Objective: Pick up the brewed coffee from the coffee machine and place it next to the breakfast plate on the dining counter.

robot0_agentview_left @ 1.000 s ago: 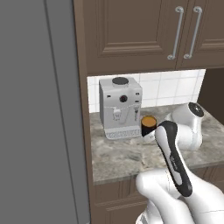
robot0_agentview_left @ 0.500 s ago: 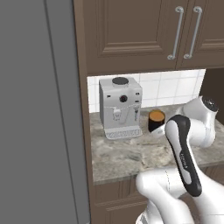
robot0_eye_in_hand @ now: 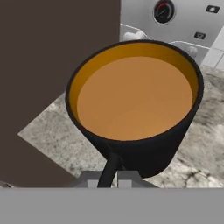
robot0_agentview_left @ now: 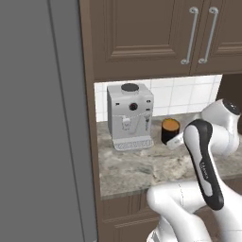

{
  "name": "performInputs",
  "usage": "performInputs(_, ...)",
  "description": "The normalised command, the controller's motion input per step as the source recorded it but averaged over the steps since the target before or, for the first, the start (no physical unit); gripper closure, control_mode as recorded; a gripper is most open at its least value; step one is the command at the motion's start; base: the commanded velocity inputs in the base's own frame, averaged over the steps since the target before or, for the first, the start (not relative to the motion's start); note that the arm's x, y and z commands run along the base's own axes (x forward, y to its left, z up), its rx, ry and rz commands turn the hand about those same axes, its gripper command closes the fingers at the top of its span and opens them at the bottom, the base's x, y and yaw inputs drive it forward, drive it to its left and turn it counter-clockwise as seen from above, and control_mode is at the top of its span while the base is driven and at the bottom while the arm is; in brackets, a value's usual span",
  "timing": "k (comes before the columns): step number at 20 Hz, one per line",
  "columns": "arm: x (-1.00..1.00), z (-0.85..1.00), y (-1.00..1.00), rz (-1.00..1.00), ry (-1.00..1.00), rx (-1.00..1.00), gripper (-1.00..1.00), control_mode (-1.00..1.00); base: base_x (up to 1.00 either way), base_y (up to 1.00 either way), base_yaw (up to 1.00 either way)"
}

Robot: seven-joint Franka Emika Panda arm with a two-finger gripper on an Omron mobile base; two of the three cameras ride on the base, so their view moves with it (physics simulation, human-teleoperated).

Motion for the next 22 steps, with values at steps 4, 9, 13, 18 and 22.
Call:
performInputs(4,0.00,0.00,0.00,0.00,0.00,0.00,1.00,1.00,-0.64,0.00,0.06)
performInputs(9,0.00,0.00,0.00,0.00,0.00,0.00,1.00,1.00,-0.87,0.00,0.00)
performInputs(13,0.00,0.00,0.00,0.00,0.00,0.00,1.00,1.00,-0.84,0.00,-0.10)
performInputs(18,0.00,0.00,0.00,0.00,0.00,0.00,1.00,1.00,-0.39,-0.05,-0.47)
performInputs(22,0.00,0.00,0.00,0.00,0.00,0.00,1.00,1.00,-0.07,-0.34,-0.74)
